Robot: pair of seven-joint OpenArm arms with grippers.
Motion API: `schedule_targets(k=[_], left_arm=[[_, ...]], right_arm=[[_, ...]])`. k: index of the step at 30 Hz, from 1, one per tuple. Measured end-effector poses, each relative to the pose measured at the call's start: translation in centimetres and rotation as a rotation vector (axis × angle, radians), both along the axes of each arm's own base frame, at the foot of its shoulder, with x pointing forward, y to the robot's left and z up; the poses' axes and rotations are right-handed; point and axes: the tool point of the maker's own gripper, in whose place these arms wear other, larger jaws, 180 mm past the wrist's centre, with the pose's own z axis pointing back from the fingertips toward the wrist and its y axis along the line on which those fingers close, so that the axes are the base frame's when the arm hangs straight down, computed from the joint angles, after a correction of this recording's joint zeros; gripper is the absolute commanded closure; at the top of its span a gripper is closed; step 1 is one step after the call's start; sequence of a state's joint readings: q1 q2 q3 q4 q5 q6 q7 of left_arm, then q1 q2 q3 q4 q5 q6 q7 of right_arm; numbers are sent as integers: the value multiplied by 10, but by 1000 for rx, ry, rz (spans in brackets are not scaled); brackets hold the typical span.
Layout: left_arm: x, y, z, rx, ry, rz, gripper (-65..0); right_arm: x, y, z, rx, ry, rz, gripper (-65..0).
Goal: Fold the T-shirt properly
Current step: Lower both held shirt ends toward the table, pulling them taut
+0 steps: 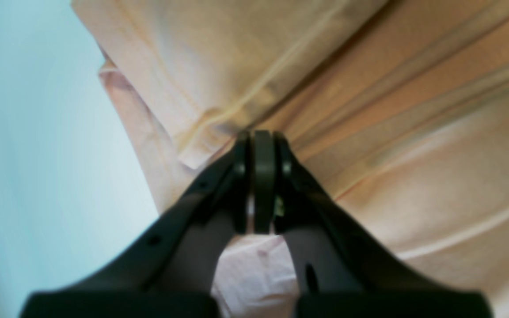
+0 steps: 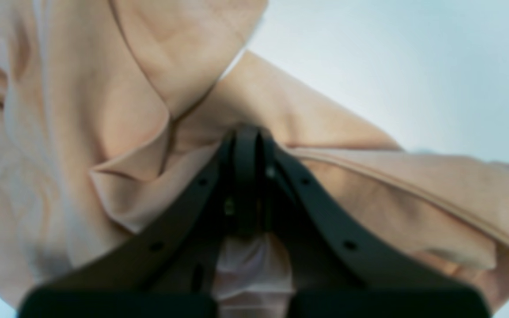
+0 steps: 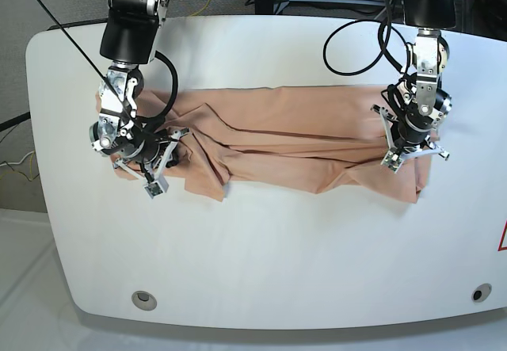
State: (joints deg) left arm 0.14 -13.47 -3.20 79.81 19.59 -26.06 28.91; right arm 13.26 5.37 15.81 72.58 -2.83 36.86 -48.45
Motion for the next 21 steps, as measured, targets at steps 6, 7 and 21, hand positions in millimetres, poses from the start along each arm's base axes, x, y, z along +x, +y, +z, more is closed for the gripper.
schedule_targets(k=[6,7,21], left_arm=[[2,-7,0,11,-2,-15,-13],[2,-7,0,12,-1,-17,-13],[6,-16,16,25,-8,-44,-17]], right_arm=[[1,0,0,1,-2,-5,0],[1,0,2,-1,-6,-4,0],[-11,-26,24,-167,15,-14,0]])
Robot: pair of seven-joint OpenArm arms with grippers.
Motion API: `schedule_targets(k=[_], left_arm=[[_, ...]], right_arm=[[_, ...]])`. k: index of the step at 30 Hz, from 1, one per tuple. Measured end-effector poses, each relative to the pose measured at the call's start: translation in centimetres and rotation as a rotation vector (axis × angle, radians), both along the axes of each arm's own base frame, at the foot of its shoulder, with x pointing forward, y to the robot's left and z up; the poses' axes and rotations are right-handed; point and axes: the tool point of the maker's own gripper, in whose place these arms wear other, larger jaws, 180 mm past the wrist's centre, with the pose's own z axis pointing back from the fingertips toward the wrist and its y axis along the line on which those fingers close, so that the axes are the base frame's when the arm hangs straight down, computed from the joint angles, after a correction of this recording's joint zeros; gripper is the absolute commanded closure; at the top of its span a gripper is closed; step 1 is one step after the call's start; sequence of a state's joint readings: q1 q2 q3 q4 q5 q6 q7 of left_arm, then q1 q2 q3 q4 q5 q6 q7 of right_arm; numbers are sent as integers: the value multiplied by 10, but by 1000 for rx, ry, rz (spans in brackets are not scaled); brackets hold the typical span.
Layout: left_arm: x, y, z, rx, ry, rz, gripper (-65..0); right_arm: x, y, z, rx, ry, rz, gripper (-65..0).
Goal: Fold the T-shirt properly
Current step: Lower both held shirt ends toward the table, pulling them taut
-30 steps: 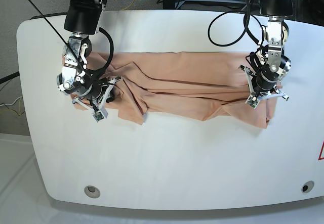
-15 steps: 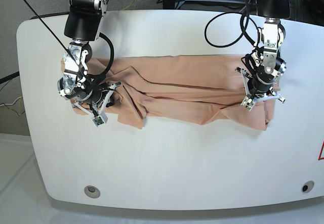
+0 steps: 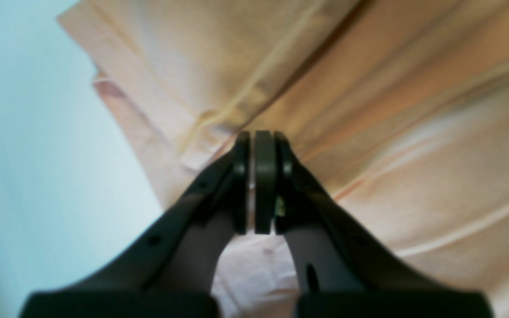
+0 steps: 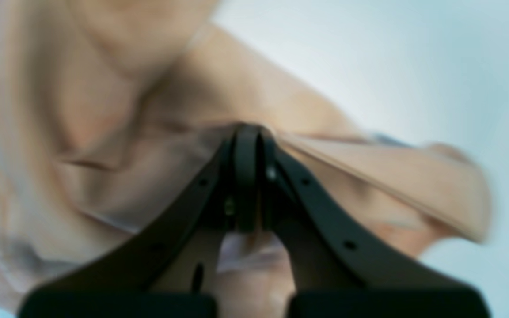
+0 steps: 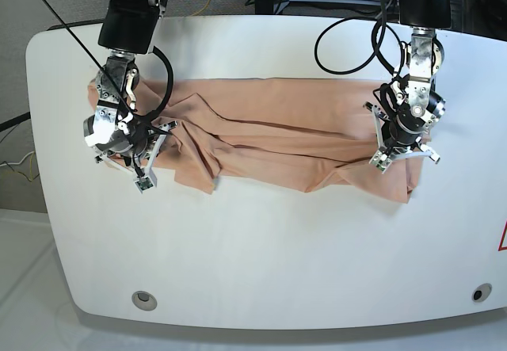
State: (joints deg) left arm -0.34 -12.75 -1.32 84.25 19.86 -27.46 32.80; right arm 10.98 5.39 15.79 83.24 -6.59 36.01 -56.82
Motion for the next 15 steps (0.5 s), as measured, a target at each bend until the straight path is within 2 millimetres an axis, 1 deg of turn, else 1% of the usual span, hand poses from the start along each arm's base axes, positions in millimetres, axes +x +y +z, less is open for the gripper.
schedule_targets(k=[6,8,10,11,13,15], left_arm=[[5,-3,12,3,-34,-8,-25],[7,-4,16,4,-45,-11,-56],[8,-4,19,5,-55,-14,-113],[9,-5,21,3,-60,-14,-152],[11,-5,26,-6,-76,-3,-244],[12,-4,31,-14,-93,8,-353]], right_arm=[[1,0,2,-2,-6,1,-1],[0,1,1,0,-4,2,-1],[0,1,1,-1,-3,2,-1],[0,1,1,-2,-5,2,-3],[0,0,4,-6,-14,2,-16],[2,0,9,-11,-29,3,-64]])
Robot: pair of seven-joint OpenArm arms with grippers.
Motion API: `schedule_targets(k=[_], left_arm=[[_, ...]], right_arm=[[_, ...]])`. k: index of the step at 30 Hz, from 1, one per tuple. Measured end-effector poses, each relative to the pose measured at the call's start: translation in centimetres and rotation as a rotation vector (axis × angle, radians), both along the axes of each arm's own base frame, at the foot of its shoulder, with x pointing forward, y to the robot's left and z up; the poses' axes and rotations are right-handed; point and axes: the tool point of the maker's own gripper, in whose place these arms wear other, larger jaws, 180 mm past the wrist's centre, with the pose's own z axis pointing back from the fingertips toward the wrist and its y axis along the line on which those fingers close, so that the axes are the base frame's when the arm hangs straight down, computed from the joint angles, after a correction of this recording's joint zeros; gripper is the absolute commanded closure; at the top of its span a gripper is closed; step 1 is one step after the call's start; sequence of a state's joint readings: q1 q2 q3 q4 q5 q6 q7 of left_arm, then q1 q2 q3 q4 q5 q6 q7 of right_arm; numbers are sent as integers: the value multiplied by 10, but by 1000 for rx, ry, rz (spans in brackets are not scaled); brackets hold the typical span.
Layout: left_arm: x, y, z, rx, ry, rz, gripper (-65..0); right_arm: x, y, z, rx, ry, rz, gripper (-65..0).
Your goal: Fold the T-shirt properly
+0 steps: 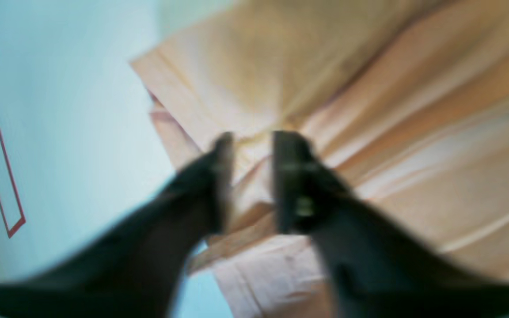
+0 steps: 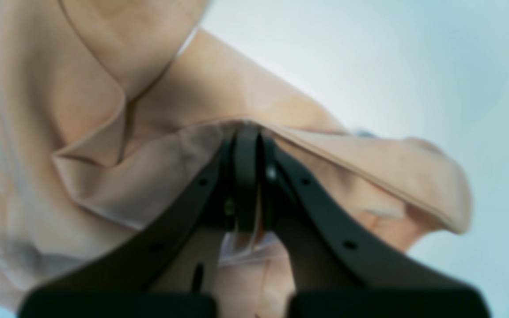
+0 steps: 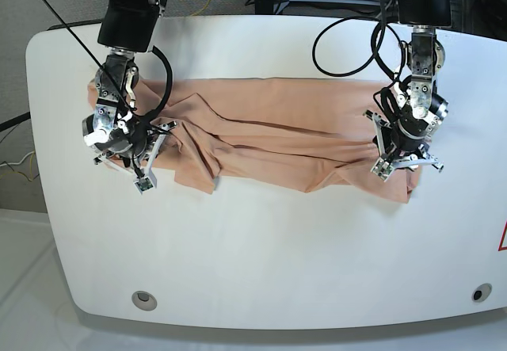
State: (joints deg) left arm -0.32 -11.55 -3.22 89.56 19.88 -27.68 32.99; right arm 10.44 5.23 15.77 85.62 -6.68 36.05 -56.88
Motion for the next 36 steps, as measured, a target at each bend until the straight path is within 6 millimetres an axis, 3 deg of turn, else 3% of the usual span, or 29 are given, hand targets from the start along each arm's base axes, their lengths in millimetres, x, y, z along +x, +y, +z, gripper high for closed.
schedule_targets(k=[4,7,9,21,36], left_arm=[[3,3,9,-2,-27,13,-503],[5,3,15,3,-44,10,-481],[6,2,19,4,-55,7,-464],[9,2,29,16,-82,1,-455],[7,4,29,23,-79,0,-455]], right_arm=[[2,-2,9,-13,-17,-1,-212],[4,-2,18,-21,-37,-2,-315],[7,1,24,-5,-58,2,-350],[9,21,48,98,-152,26,-316],[13,87,47,216,-150,114,-315]])
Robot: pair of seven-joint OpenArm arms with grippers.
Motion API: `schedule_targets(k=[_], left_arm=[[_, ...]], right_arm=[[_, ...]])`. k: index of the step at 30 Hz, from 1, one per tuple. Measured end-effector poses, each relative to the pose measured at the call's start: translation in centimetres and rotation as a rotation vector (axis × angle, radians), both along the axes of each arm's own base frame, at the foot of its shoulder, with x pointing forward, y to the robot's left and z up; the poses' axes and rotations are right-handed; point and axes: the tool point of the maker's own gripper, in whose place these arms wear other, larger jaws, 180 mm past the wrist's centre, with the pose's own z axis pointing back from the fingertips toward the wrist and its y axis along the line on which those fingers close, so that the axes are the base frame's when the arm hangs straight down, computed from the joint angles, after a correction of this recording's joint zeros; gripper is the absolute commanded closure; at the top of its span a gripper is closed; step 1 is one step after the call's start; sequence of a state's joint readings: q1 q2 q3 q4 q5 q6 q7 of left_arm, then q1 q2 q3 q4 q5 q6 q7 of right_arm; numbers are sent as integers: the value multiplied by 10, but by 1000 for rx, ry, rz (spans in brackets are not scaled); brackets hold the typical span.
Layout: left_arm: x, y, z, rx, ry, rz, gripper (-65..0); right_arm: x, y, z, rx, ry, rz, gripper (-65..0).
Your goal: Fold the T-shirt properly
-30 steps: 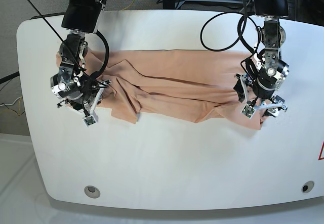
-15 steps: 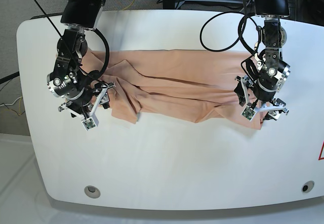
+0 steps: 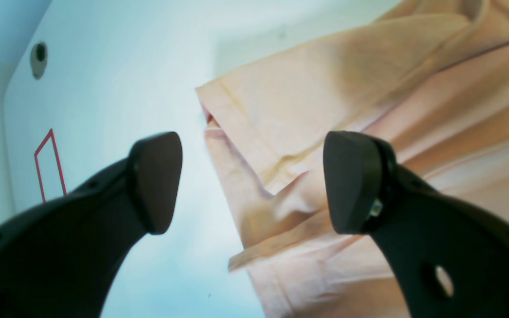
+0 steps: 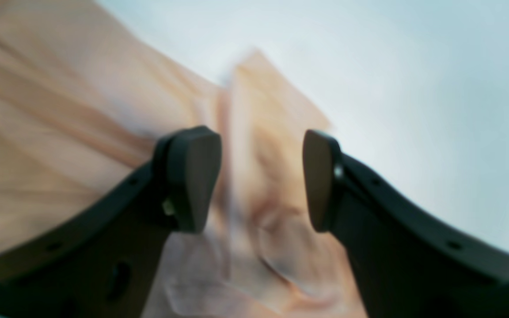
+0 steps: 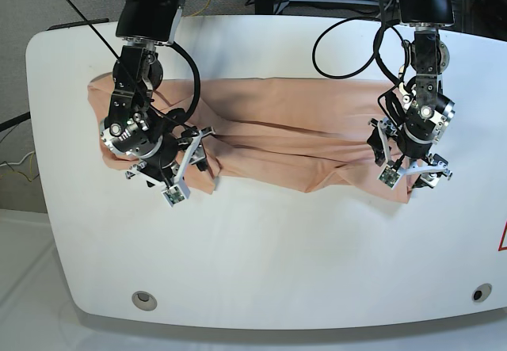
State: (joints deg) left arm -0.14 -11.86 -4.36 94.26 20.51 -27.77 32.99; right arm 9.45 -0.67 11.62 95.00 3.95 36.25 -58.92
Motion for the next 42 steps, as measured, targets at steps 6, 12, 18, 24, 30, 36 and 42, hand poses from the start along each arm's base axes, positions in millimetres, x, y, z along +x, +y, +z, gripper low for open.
schedule_targets(k=[6,12,18,24,30,36,42], left_arm=[[0,7,2,18,1,2,-455],[-3,6,-1,17,8,1,-455],[-4,6,-2,17,11,1,-455],[-5,6,-3,17,14,1,-455],[-5,6,-3,16,13,1,-455],[-6,6,-4,16,16,1,-455],[-14,6,-11,17,39,1,-455]], right_arm=[[5,4,-16,28,38,-4,-315],[4,7,-28,52,56,-3,-315],[2,9,-35,62,70,-4,-315],[3,6,-35,49,68,-8,-315],[0,-4,-44,-20,90,-14,-315],[-3,-2,-66,-15,129,-11,-304],[2,0,-67,0,116,-14,-101]])
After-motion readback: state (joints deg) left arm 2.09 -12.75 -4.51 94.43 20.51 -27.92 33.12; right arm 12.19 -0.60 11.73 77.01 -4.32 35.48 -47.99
